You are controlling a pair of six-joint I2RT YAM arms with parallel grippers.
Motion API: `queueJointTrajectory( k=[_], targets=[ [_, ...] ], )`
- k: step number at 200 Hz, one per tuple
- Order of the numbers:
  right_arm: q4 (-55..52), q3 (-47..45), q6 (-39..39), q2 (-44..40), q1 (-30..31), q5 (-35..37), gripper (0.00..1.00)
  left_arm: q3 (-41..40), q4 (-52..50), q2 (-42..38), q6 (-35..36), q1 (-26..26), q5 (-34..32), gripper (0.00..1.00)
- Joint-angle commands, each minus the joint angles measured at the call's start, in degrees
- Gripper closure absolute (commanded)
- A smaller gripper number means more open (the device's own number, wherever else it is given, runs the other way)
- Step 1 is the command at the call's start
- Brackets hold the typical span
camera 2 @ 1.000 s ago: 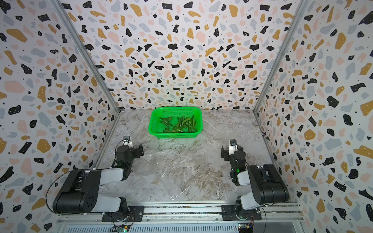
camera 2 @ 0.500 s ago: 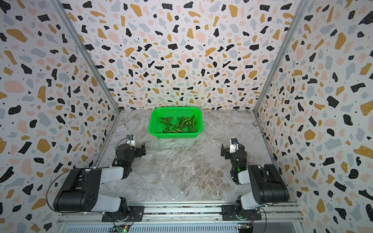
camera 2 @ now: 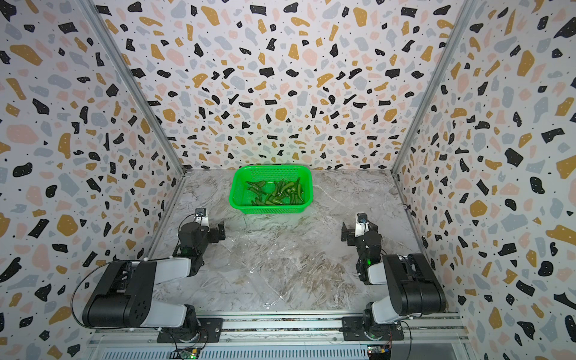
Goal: Take small green peppers out of containers
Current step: Reset both arms
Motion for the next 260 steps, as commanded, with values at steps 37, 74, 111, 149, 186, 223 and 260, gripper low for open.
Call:
queueJointTrajectory(
  k=[37,74,111,149,186,223,260],
  targets=[
    [0.89,1.54,-0.01,-0.27,-0.31,-0.54,0.00,0.05,0.85,-0.83,0.55,0.29,0.65,0.01],
    [-8.89,5.41,0.03,-4.28,0.34,2.07,0.00,0.07,0.75,-0.81,0.60,0.29,0.65,0.01],
    [-27.80,10.43,0.68,-14.52,4.67,6.86,0.00,0.06,0.81,-0.77,0.61,0.29,0.65,0.01],
    [-28.78,5.85,1.04,-19.81,6.46,8.92,0.00,-0.01,0.85,-0.90,0.58,0.29,0.65,0.01],
    [-21.44,2.11,1.65,-16.40,4.40,6.99,0.00,0.03,0.87,-0.83,0.62,0.29,0.66,0.01],
    [-12.65,4.56,-2.23,-8.36,1.11,1.93,0.00,0.00,0.83,-0.82,0.55,0.29,0.65,0.01],
    [-1.78,2.88,0.95,-1.07,-1.83,-2.64,0.00,0.03,0.76,-0.86,0.60,0.29,0.65,0.01]
  ],
)
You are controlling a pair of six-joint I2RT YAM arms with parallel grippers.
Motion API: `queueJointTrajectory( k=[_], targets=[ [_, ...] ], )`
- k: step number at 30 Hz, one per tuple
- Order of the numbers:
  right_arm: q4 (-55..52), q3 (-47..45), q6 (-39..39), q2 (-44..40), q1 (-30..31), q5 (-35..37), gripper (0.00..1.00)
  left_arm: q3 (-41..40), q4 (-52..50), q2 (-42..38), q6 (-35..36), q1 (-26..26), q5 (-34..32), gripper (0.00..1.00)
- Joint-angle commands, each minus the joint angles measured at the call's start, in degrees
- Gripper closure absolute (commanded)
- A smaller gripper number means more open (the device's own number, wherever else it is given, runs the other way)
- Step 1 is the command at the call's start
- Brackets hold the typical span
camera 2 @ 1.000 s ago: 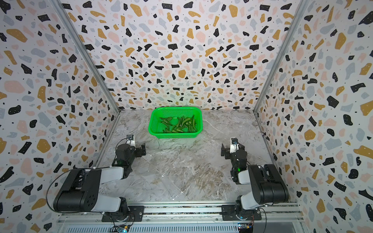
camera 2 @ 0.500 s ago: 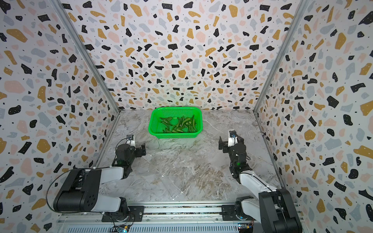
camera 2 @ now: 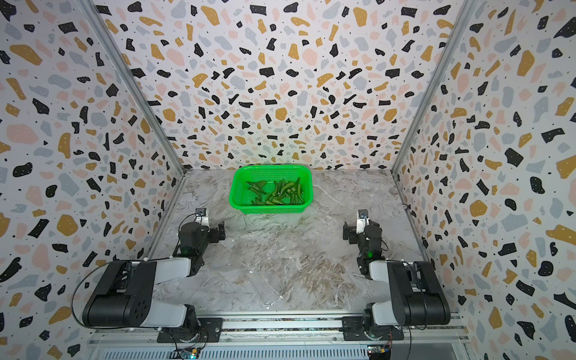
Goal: Take small green peppers out of containers
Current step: Reset both arms
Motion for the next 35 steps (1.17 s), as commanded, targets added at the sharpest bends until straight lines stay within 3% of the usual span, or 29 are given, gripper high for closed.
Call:
queueJointTrajectory(
  k=[1,35],
  targets=[
    [11.68,-1.94,0.64,2.30,-0.46,-3.89,0.00,0.05,0.73,-0.80,0.43,0.29,0.63,0.01],
    [14.61,-3.49,-0.80,2.89,0.95,-3.20,0.00,0.07,0.74,-0.75,0.52,0.29,0.72,0.01]
  ],
)
